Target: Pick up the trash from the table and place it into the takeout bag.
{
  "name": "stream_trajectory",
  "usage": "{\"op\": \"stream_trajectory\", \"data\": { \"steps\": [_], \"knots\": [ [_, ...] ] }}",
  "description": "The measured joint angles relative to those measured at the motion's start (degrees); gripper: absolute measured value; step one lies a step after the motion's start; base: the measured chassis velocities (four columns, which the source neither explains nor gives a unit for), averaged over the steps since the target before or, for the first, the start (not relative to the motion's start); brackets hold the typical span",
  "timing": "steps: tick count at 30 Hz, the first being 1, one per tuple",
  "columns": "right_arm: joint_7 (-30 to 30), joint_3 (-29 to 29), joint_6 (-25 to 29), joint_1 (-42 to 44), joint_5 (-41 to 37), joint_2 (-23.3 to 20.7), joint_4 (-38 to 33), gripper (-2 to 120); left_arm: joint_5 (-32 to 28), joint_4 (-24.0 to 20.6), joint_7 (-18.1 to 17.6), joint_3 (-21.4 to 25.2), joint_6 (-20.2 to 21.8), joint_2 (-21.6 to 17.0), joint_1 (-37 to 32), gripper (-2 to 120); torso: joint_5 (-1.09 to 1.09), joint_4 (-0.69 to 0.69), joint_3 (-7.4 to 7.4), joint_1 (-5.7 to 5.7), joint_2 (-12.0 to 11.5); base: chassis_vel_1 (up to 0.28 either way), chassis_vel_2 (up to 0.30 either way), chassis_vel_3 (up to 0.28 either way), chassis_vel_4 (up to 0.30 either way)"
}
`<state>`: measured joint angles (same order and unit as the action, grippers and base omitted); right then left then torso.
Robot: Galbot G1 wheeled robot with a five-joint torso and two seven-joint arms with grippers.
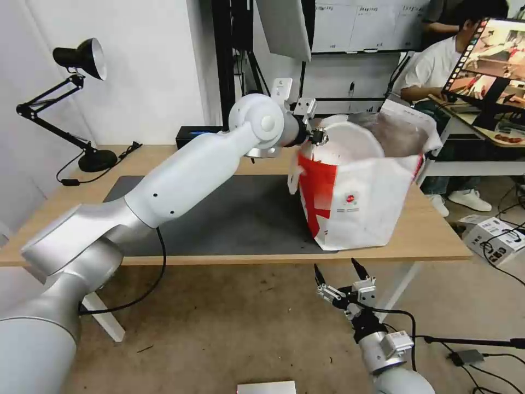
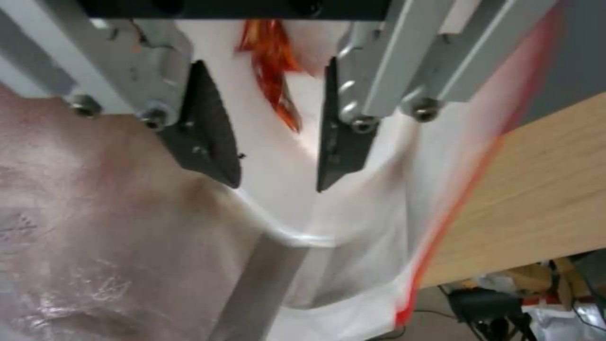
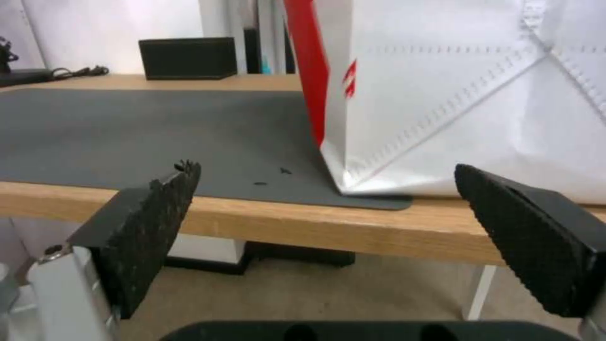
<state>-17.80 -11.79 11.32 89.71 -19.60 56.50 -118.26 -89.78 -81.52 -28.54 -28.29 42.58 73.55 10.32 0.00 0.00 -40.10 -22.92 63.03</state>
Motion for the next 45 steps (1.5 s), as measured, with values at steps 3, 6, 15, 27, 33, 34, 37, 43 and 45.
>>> {"op": "stream_trajectory", "data": {
  "steps": [3,6,15,27,33,34,37,43,45],
  "knots": [
    [0.00,-0.01,0.00,0.00,0.00,0.00,0.00,100,-0.27,-0.19,-0.03,0.71,-0.05,-0.08,-0.18,53,0.00,0.00,0.00,0.00,0.00,0.000,0.000,0.000,0.000],
    [0.00,0.00,0.00,0.00,0.00,0.00,0.00,100,-0.35,-0.55,0.07,1.14,-0.12,-0.50,-0.19,63,0.00,0.00,0.00,0.00,0.00,0.000,0.000,0.000,0.000],
    [0.00,0.00,0.00,0.00,0.00,0.00,0.00,100,0.05,-2.51,0.38,1.81,-0.28,-1.68,-0.46,96,0.00,0.00,0.00,0.00,0.00,0.000,0.000,0.000,0.000],
    [0.00,0.00,0.00,0.00,0.00,0.00,0.00,100,1.26,-9.86,2.39,6.20,-1.68,-9.72,-4.56,114,-0.01,0.00,0.00,0.00,0.00,0.000,0.000,0.000,0.000],
    [-0.01,-0.01,0.00,0.00,0.00,0.00,0.00,100,7.36,-16.07,4.19,10.14,-3.68,-18.21,-11.03,113,-0.01,0.01,0.00,0.00,0.00,0.000,0.000,0.000,0.000],
    [-0.01,-0.01,0.00,0.00,0.00,0.00,0.00,100,8.75,-17.28,4.65,11.27,-4.09,-19.94,-13.09,113,-0.01,0.02,0.00,0.00,0.00,0.000,0.000,0.000,0.000],
    [-0.01,-0.01,0.00,0.00,0.00,0.00,0.00,100,12.49,-20.11,6.43,15.28,-5.37,-24.20,-19.27,109,-0.04,0.03,0.00,0.00,0.00,0.000,0.000,0.000,0.000],
    [0.00,0.00,0.00,0.00,0.00,-0.01,0.00,100,18.03,-24.63,9.84,24.74,-8.04,-30.22,-30.63,101,0.00,0.00,0.01,0.00,0.00,0.000,0.000,0.000,0.000],
    [-0.01,-0.01,0.00,0.00,0.00,0.00,0.00,100,22.92,-26.09,12.02,30.40,-11.39,-31.86,-38.05,100,-0.01,0.01,0.00,0.00,0.00,0.000,0.000,0.000,0.000]
  ]
}}
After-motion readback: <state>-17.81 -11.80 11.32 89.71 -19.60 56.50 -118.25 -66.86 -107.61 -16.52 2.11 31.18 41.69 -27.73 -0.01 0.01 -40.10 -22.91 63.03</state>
